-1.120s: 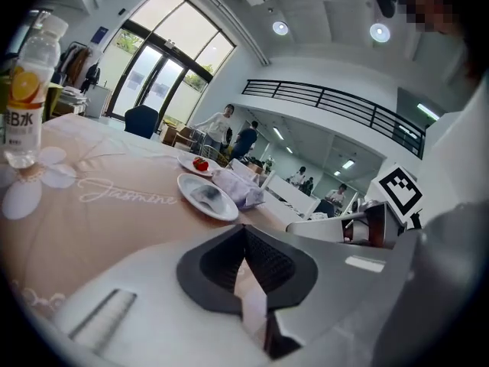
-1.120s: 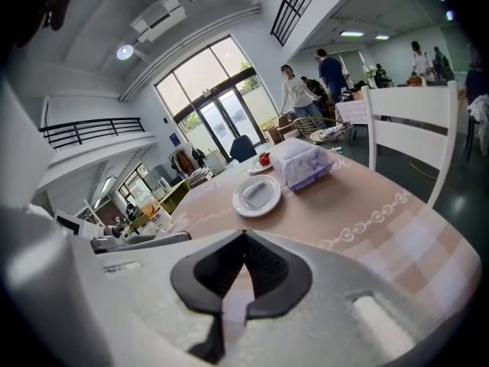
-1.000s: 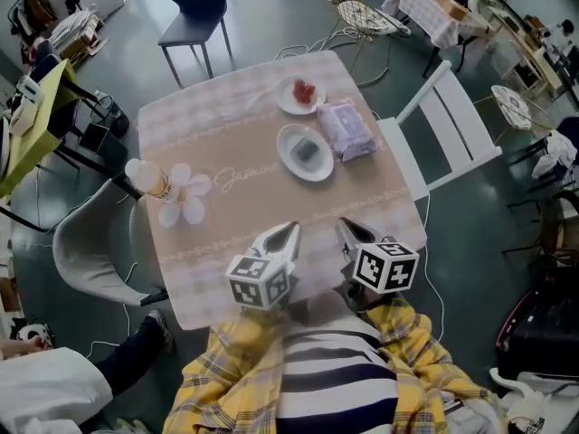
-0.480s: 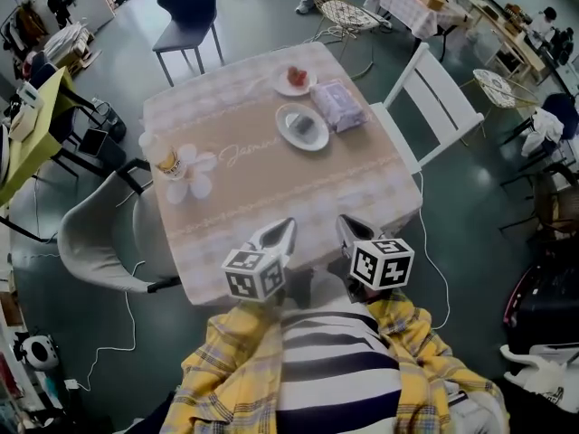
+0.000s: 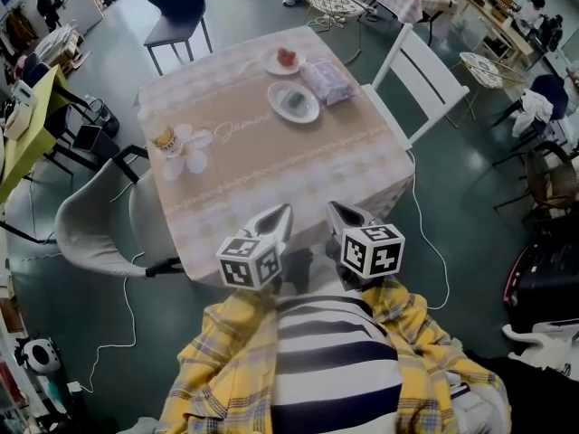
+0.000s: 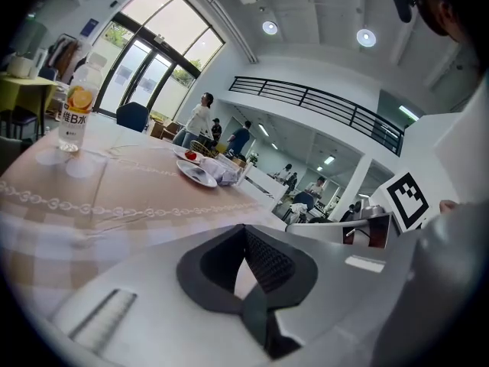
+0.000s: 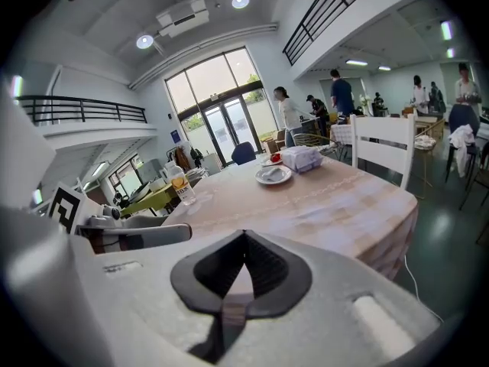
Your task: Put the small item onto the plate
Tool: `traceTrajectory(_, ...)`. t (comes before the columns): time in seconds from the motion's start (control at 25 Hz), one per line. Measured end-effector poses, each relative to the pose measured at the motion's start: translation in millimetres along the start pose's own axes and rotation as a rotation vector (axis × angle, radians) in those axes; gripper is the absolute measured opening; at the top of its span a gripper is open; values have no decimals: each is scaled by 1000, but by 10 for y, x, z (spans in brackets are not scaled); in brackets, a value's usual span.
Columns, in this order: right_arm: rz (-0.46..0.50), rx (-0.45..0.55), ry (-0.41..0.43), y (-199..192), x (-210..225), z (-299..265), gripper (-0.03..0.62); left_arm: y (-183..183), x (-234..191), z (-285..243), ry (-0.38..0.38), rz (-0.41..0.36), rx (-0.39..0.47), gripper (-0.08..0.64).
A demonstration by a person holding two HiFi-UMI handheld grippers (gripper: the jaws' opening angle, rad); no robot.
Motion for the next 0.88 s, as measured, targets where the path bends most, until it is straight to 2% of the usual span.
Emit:
traceTrajectory(0.48, 12, 8, -15, -301, -283, 152, 0, -226, 31, 254, -32, -3, -25, 2)
traceTrajectory(0.88, 9, 38, -18, -339, -417, 174, 0, -242, 1, 363, -45, -11, -17, 2)
Point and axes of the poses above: the fingertips, and each gripper's own axes: z backward along the fingers, x to its right, y out of its top, the point moved 4 cm from there along z, backward along the fingers, and after that the axes turned 14 degrees about y, right-handed, at the moved point
